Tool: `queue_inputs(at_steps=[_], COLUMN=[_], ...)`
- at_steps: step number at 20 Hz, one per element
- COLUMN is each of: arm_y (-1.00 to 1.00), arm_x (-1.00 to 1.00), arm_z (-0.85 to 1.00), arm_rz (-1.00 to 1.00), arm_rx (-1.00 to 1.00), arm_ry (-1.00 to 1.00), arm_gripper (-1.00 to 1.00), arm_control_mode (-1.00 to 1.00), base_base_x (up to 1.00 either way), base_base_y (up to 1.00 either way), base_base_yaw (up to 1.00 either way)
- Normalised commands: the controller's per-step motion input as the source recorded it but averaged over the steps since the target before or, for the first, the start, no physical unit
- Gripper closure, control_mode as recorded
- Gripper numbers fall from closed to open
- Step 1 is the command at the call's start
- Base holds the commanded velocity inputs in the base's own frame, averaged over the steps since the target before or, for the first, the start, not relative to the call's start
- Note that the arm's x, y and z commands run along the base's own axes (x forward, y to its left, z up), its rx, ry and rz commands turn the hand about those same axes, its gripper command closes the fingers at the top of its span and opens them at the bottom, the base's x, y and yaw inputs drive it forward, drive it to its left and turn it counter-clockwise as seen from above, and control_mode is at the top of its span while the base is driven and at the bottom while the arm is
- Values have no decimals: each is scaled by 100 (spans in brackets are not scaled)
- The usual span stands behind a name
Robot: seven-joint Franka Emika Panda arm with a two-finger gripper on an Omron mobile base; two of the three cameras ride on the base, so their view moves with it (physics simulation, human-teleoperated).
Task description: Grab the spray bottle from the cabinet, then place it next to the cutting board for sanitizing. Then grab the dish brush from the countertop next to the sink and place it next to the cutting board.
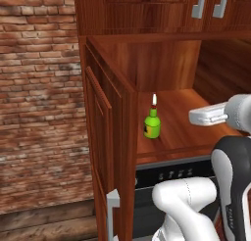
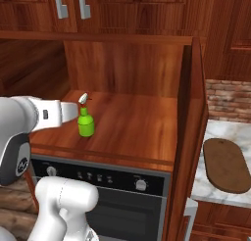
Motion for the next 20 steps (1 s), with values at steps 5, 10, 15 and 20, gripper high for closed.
queue_inputs(at_steps=[5, 10, 15, 20], arm_y=[0, 0, 0, 2], arm_x=[30, 48, 47, 51], arm_z=[-29, -34, -36, -46], arm_rz=[4, 15, 24, 27], arm_rx=[5, 12, 17, 17], arm_ry=[-17, -5, 0, -4], arm_gripper=[-100, -100, -100, -100], arm_control_mode=[-100, -100, -100, -100], base_base_x=[0, 0, 0, 0], base_base_y=[0, 0, 0, 0], base_base_yaw=[0, 0, 0, 0])
